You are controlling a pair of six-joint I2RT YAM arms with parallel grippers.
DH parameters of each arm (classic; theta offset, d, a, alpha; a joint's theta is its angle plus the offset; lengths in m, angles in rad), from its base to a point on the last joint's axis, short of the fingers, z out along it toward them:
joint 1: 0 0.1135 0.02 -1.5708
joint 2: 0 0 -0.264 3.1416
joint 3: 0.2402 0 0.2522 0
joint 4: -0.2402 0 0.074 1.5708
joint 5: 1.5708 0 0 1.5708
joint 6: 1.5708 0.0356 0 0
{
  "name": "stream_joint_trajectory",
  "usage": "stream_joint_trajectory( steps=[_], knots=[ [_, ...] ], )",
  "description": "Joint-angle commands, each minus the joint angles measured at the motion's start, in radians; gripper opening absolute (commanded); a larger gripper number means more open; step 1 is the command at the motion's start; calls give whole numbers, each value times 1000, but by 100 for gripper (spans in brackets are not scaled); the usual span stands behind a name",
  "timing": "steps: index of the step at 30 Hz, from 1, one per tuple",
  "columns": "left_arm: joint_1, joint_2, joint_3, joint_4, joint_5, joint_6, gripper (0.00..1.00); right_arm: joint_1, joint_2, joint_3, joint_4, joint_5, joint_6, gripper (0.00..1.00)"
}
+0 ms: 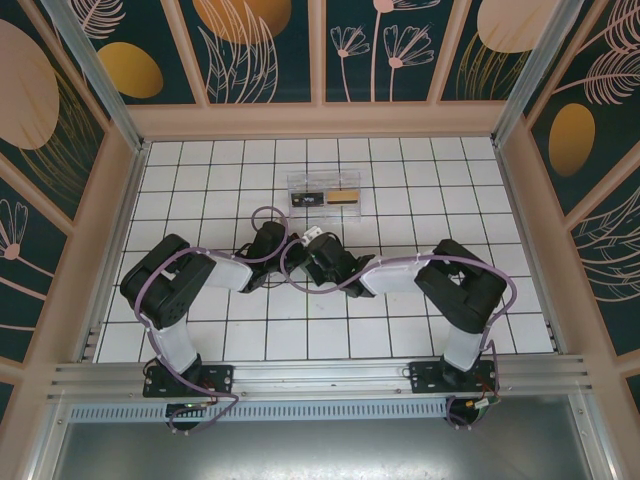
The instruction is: Take the credit cards out of the card holder
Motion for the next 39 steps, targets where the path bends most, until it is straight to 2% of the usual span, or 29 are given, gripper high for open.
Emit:
stream_joint_trajectory(
  steps=[1, 13, 26, 33, 36, 39],
  knots=[
    [1, 52, -48, -252, -33, 34, 0, -14, 12, -31, -6, 7, 28, 0],
    [2, 109, -90, -250, -83, 48, 0, -132, -94, -130, -8, -32, 130, 0],
    [4, 98, -93, -258, -98, 59, 0, -191, -153, -165, -52, 3, 180, 0],
    [3, -3, -78, -214, -45, 86, 0, -199, -251, -157, -48, -184, 226, 0],
    [4, -112, -45, -257, -53, 117, 17, -199, -284, -131, -59, -257, 271, 0],
    [3, -245, -14, -343, -113, 147, 40, -199, -297, -112, -59, -332, 318, 0]
  ],
)
